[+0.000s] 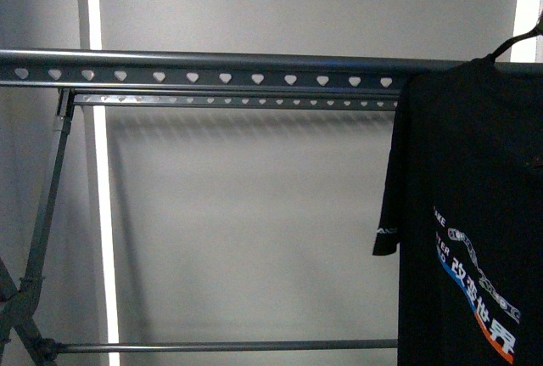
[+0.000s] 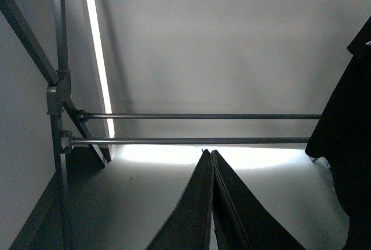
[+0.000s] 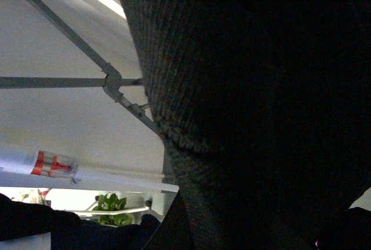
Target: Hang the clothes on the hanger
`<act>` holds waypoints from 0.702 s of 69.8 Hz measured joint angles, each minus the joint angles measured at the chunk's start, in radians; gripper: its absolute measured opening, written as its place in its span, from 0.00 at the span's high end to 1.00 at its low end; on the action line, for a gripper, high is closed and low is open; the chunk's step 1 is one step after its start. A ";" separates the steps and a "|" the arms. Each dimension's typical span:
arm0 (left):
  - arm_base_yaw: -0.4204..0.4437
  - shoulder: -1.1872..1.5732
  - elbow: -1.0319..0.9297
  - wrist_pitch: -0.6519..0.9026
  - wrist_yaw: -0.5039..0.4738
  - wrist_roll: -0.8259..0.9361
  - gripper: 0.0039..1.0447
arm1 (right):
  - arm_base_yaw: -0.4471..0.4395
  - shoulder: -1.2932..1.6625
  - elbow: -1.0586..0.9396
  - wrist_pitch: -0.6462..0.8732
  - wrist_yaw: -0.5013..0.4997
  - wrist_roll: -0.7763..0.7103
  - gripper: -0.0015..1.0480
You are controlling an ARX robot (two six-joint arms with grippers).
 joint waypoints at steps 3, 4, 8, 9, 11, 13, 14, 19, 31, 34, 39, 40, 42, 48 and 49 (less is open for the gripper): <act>0.000 -0.018 -0.004 -0.013 0.000 0.000 0.97 | -0.014 -0.018 -0.025 0.005 -0.015 -0.003 0.92; 0.000 -0.023 -0.005 -0.017 0.000 0.000 0.97 | -0.018 -0.023 -0.031 0.007 -0.018 -0.005 0.92; 0.000 -0.033 -0.023 0.000 0.000 0.000 0.97 | -0.039 -0.048 -0.056 0.018 -0.025 -0.008 0.93; 0.000 -0.035 -0.027 0.003 0.000 0.000 0.97 | -0.043 -0.052 -0.059 0.021 -0.027 -0.008 0.93; 0.000 -0.042 -0.028 -0.002 0.001 0.001 0.97 | -0.058 -0.068 -0.070 0.028 -0.030 -0.005 0.93; 0.000 -0.052 -0.028 -0.005 -0.001 0.002 0.97 | -0.074 -0.087 -0.087 0.030 -0.035 -0.004 0.93; 0.000 -0.061 -0.028 -0.013 0.000 0.002 0.97 | -0.084 -0.100 -0.100 0.030 -0.043 -0.003 0.93; 0.000 -0.091 -0.028 -0.043 -0.001 0.002 0.97 | -0.112 -0.146 -0.156 0.029 -0.065 -0.008 0.93; 0.000 -0.176 -0.028 -0.124 0.000 0.003 0.97 | -0.105 -0.226 -0.294 0.019 -0.069 -0.066 0.93; 0.000 -0.196 -0.028 -0.145 0.000 0.002 0.97 | -0.087 -0.204 -0.299 0.026 -0.056 -0.076 0.93; 0.000 -0.219 -0.028 -0.167 0.000 0.003 0.97 | -0.063 -0.166 -0.292 0.029 -0.045 -0.085 0.93; 0.000 -0.225 -0.028 -0.173 0.000 0.003 0.97 | -0.056 -0.151 -0.286 0.029 -0.038 -0.086 0.93; 0.000 -0.231 -0.028 -0.179 0.000 0.003 0.97 | -0.049 -0.136 -0.278 0.029 -0.029 -0.087 0.93; 0.000 -0.254 -0.028 -0.201 0.000 0.003 0.97 | -0.026 -0.068 -0.222 0.033 0.006 -0.089 0.93; 0.000 -0.256 -0.028 -0.204 0.000 0.003 0.97 | -0.024 -0.058 -0.213 0.033 0.010 -0.089 0.93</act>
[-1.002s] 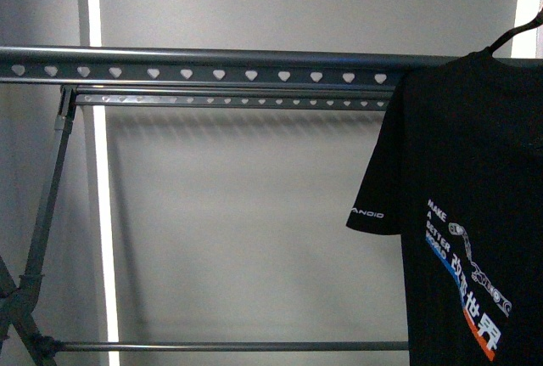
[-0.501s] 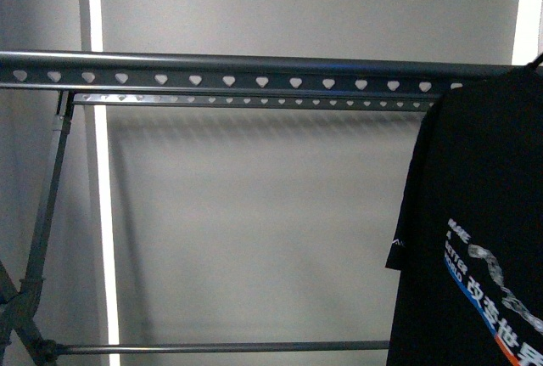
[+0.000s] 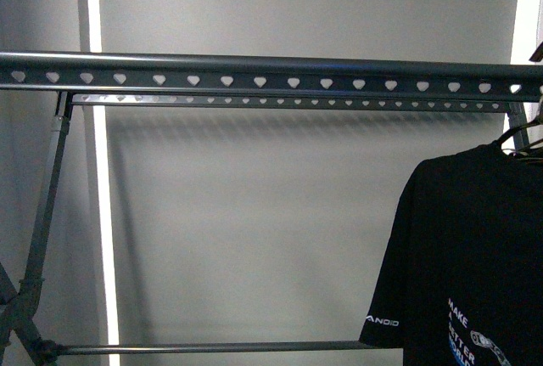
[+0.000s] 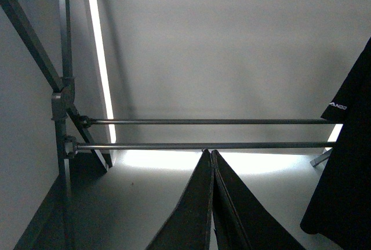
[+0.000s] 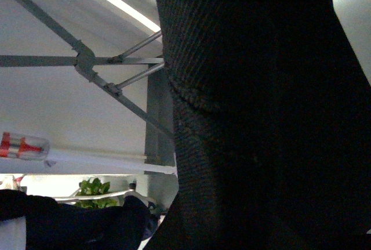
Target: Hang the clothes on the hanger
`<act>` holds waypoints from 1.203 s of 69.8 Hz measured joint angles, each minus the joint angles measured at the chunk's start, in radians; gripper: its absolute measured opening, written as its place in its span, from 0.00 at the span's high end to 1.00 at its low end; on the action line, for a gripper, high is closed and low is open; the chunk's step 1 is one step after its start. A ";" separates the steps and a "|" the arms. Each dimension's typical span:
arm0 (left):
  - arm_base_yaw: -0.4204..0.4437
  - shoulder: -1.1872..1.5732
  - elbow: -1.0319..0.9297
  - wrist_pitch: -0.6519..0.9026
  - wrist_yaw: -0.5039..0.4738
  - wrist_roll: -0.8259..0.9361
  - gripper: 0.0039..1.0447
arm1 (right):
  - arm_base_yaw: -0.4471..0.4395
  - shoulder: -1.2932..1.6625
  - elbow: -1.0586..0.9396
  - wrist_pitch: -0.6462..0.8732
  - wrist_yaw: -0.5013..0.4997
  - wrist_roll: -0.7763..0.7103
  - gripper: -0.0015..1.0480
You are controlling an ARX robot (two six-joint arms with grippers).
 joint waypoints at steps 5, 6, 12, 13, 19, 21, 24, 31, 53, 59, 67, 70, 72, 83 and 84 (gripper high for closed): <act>0.000 -0.024 0.000 -0.026 0.000 0.000 0.97 | 0.019 0.090 0.108 -0.016 0.039 -0.001 0.93; 0.000 -0.029 0.000 -0.030 0.000 0.000 0.97 | 0.023 0.107 0.133 -0.021 0.050 -0.003 0.93; 0.000 -0.076 0.000 -0.084 -0.001 0.000 0.97 | 0.036 0.173 0.233 -0.045 0.076 -0.005 0.93; 0.000 -0.089 0.000 -0.105 -0.001 0.000 0.97 | 0.037 0.181 0.245 -0.048 0.079 -0.005 0.93; 0.000 -0.188 0.000 -0.206 0.000 0.000 0.97 | 0.047 0.241 0.343 -0.072 0.097 -0.011 0.93; 0.000 -0.198 0.000 -0.211 0.000 0.000 0.97 | 0.049 0.256 0.366 -0.082 0.100 -0.013 0.93; 0.000 -0.206 0.000 -0.214 0.000 0.000 0.97 | 0.053 0.284 0.410 -0.100 0.111 -0.016 0.93; 0.000 -0.209 0.000 -0.216 0.000 0.000 0.97 | 0.066 0.357 0.532 -0.148 0.145 -0.016 0.93; 0.000 -0.210 0.000 -0.217 0.000 0.000 0.97 | 0.114 0.695 0.989 -0.322 0.280 0.002 0.93; 0.000 -0.210 0.000 -0.217 0.000 0.000 0.97 | 0.119 0.764 1.095 -0.358 0.293 0.016 0.93; 0.000 -0.210 0.000 -0.217 0.000 0.000 0.97 | 0.124 0.834 1.189 -0.378 0.306 0.027 0.93; 0.000 -0.210 0.000 -0.217 0.000 0.000 0.97 | 0.124 0.845 1.193 -0.375 0.306 0.029 0.93; 0.000 -0.210 0.000 -0.217 0.000 0.000 0.97 | 0.124 0.849 1.193 -0.372 0.309 0.029 0.93; 0.000 -0.210 0.000 -0.217 0.000 0.000 0.97 | 0.112 0.818 1.052 -0.257 0.296 0.025 0.84; 0.000 -0.210 0.000 -0.217 0.000 0.000 0.97 | 0.109 0.809 1.023 -0.241 0.292 0.021 0.81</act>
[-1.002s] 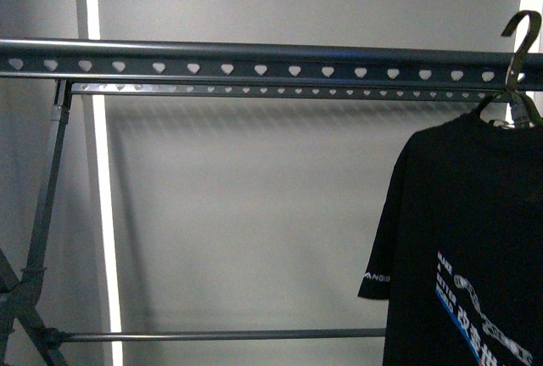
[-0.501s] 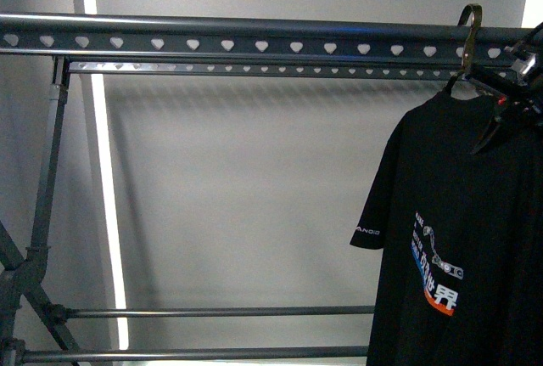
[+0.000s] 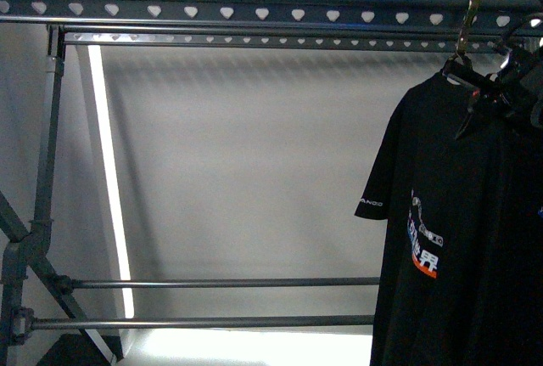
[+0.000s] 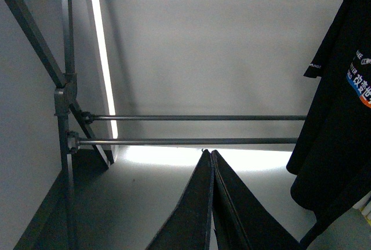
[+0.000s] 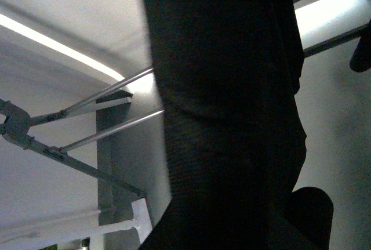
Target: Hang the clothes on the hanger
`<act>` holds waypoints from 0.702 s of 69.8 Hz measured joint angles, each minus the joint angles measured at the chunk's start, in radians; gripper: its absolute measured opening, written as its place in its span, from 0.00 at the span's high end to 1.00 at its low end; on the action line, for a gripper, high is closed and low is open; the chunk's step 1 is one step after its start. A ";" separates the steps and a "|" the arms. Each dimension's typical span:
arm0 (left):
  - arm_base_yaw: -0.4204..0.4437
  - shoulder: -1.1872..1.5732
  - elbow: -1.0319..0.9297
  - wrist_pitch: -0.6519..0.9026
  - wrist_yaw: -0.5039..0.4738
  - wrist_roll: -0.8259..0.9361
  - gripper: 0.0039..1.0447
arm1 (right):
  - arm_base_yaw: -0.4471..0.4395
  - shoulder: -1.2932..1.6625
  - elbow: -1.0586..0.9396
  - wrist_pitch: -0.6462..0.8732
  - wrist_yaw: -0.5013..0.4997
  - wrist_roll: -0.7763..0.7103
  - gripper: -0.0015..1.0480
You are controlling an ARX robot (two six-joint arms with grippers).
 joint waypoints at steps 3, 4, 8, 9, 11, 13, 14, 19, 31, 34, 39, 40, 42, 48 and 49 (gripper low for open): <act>0.000 0.000 0.000 0.000 0.000 0.000 0.97 | -0.006 -0.029 -0.076 0.044 -0.011 -0.010 0.72; 0.000 0.000 0.000 0.000 0.000 0.000 0.97 | -0.008 -0.037 -0.093 0.055 -0.013 -0.011 0.71; 0.000 0.000 0.000 0.000 0.000 0.000 0.97 | -0.015 -0.082 -0.186 0.111 -0.021 -0.012 0.62; 0.000 0.000 0.000 0.000 0.000 0.000 0.97 | -0.017 -0.092 -0.206 0.122 -0.023 -0.012 0.60; 0.000 0.000 0.000 0.000 0.000 0.000 0.97 | -0.024 -0.133 -0.285 0.171 -0.027 -0.019 0.54; 0.000 0.000 0.000 0.000 0.000 0.000 0.97 | -0.030 -0.167 -0.346 0.211 -0.022 -0.029 0.49; 0.000 0.000 0.000 0.000 0.000 0.000 0.97 | -0.032 -0.179 -0.366 0.225 -0.018 -0.033 0.47; 0.000 0.000 0.000 0.000 0.000 0.000 0.97 | -0.046 -0.271 -0.515 0.344 0.018 -0.061 0.35; 0.000 0.000 0.000 0.000 0.000 0.000 0.66 | -0.096 -0.657 -1.016 0.729 0.028 -0.137 0.05; 0.000 0.000 0.000 0.000 0.000 0.000 0.54 | -0.118 -0.840 -1.201 0.826 0.015 -0.153 0.08; 0.000 0.000 0.000 0.000 0.000 0.000 0.41 | -0.140 -1.036 -1.367 0.872 0.017 -0.164 0.07; 0.000 0.000 0.000 0.000 0.000 0.000 0.38 | -0.146 -1.095 -1.413 0.887 0.019 -0.164 0.07; 0.000 0.000 0.000 0.000 0.000 0.000 0.31 | -0.152 -1.211 -1.495 0.908 0.037 -0.175 0.07; 0.000 0.000 0.000 0.000 0.000 0.000 0.11 | -0.153 -1.556 -1.690 0.934 0.116 -0.250 0.07; 0.000 0.000 0.000 0.000 0.000 0.000 0.07 | -0.150 -1.610 -1.716 0.928 0.126 -0.260 0.07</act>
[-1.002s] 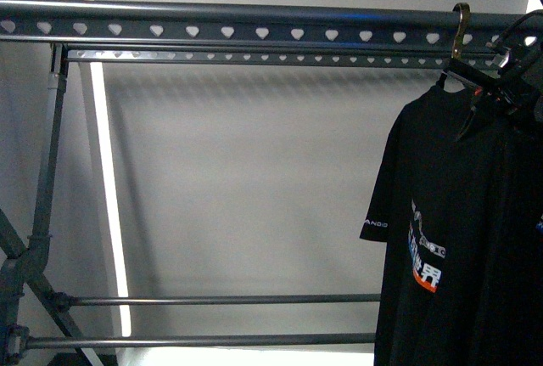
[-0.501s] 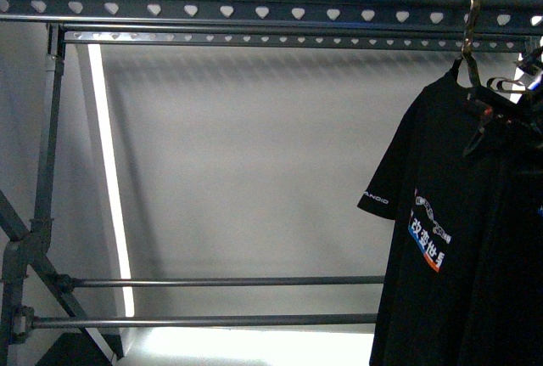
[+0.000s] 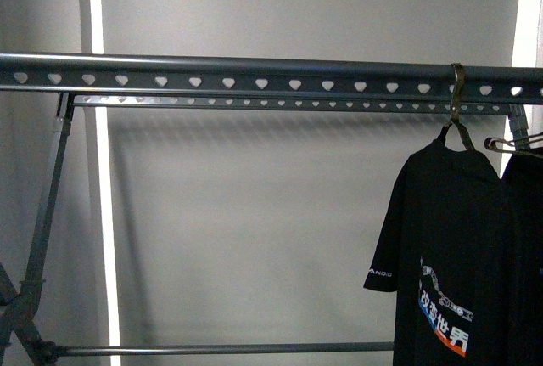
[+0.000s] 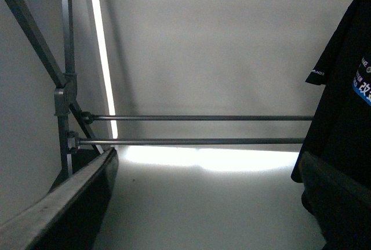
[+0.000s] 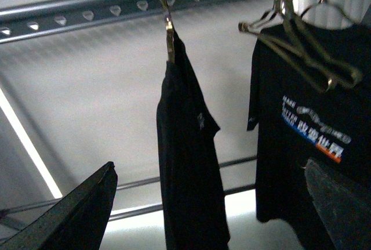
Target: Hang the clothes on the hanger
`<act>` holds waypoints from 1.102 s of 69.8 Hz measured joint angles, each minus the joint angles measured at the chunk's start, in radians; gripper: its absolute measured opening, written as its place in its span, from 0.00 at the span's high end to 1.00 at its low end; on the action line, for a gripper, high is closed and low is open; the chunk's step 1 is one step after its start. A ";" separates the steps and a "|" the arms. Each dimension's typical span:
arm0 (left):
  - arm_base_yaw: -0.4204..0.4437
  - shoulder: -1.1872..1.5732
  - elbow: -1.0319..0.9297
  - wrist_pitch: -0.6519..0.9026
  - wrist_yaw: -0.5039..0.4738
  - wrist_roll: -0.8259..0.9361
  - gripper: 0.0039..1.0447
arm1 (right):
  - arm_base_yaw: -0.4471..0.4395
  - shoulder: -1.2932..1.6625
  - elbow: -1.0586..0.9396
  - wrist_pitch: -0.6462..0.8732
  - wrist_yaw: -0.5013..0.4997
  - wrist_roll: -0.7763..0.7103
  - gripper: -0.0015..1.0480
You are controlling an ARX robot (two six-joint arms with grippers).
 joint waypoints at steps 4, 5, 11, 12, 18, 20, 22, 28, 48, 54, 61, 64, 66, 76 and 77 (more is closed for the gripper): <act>0.000 0.000 0.000 0.000 0.000 0.000 0.05 | -0.001 -0.145 -0.031 -0.116 -0.042 -0.037 0.12; 0.000 0.000 0.000 0.000 0.000 0.000 0.06 | 0.000 -0.163 -0.031 -0.144 -0.051 -0.047 0.14; 0.000 0.000 0.000 0.000 0.000 0.000 0.06 | 0.023 -0.254 -0.047 -0.301 -0.054 -0.098 0.29; 0.000 0.000 0.000 0.000 0.000 0.000 0.06 | 0.026 -0.257 -0.052 -0.305 -0.049 -0.103 0.31; 0.000 0.000 0.000 0.000 0.000 0.000 0.06 | 0.054 -0.293 -0.099 -0.320 -0.023 -0.121 0.46; 0.000 0.000 0.000 0.000 0.000 0.000 0.06 | 0.058 -0.317 -0.109 -0.354 -0.021 -0.124 0.51; 0.000 0.000 0.000 0.000 0.000 0.000 0.06 | 0.065 -0.347 -0.125 -0.375 -0.012 -0.127 0.56; 0.000 0.000 0.000 0.000 0.000 0.000 0.06 | 0.165 -0.412 -0.154 -0.383 0.124 -0.132 0.71; 0.000 -0.001 0.000 0.000 0.000 0.000 0.06 | 0.224 -0.468 -0.232 -0.363 0.143 -0.139 0.98; 0.000 -0.001 0.000 0.000 0.000 0.000 0.06 | 0.224 -0.479 -0.248 -0.359 0.143 -0.138 0.98; 0.000 -0.001 0.000 0.000 0.000 0.000 0.06 | 0.224 -0.491 -0.264 -0.356 0.143 -0.138 0.98; 0.000 -0.001 0.000 0.000 0.000 0.000 0.06 | 0.224 -0.499 -0.271 -0.355 0.143 -0.139 0.98; 0.000 -0.001 0.000 0.000 0.000 0.000 0.06 | 0.224 -0.503 -0.275 -0.354 0.143 -0.138 0.98; 0.000 -0.001 0.000 0.000 0.000 0.000 0.06 | 0.224 -0.517 -0.293 -0.352 0.143 -0.138 0.98; 0.000 -0.001 0.000 0.000 0.000 0.000 0.06 | 0.224 -0.517 -0.293 -0.352 0.143 -0.138 0.98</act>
